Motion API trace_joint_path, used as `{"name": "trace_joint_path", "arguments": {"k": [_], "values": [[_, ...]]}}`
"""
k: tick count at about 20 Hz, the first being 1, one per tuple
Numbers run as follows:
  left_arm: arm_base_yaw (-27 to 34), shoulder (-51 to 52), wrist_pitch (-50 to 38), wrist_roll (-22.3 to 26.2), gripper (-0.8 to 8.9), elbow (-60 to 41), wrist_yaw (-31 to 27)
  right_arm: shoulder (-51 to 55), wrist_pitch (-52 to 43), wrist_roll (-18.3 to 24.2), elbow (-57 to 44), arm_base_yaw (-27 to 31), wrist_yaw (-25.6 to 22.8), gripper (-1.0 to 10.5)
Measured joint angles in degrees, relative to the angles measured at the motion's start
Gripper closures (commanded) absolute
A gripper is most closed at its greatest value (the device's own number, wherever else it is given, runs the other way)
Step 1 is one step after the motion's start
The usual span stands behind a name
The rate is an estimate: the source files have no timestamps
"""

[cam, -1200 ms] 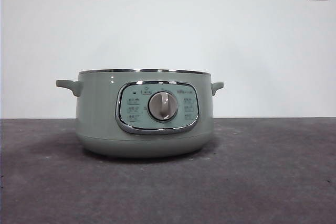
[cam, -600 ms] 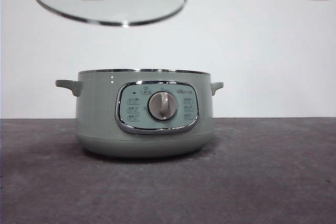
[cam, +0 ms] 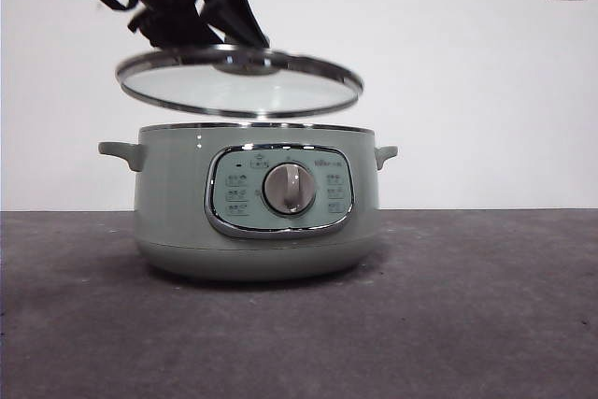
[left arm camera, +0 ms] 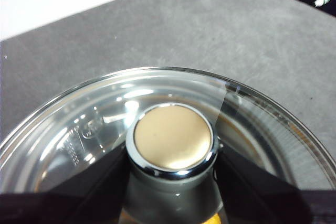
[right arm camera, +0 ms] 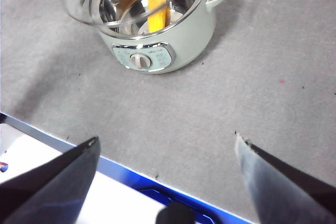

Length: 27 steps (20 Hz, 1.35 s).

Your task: Pick up the corn,open the lid,put the corn in the pot,close the lid

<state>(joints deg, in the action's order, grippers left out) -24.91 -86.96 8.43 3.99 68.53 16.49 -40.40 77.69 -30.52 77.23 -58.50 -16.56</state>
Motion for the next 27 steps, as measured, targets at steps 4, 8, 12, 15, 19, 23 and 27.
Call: {"name": "trace_joint_path", "arguments": {"k": [4,8,12,15,19,23,27], "values": [[-0.6,-2.8,-1.3,0.0,8.19,0.0,-0.7,0.0,0.0,-0.3,0.0,0.0,-0.2,5.1],[-0.8,-3.4,-3.2,0.0,8.19,0.0,-1.4,0.0,0.0,-0.4,0.0,0.0,-0.7,5.1],[-0.8,-5.3,-4.1,0.3,8.19,0.0,-1.7,0.0,0.0,-0.4,0.0,0.0,-0.9,5.1],[-0.9,-5.9,-4.9,0.6,8.2,0.0,-1.9,0.0,0.0,-0.4,0.0,0.0,-1.0,5.1],[-0.9,-5.9,-4.6,0.7,8.2,0.0,-1.9,0.0,0.0,-0.4,0.0,0.0,-1.4,5.1],[-0.9,-5.9,-3.0,1.3,8.2,0.4,-2.5,0.0,0.0,-0.3,0.0,0.0,-1.7,5.1],[-0.9,-5.8,-1.7,1.3,8.07,0.8,-3.0,0.0,0.0,-0.4,0.0,0.0,-1.7,5.1]]}}
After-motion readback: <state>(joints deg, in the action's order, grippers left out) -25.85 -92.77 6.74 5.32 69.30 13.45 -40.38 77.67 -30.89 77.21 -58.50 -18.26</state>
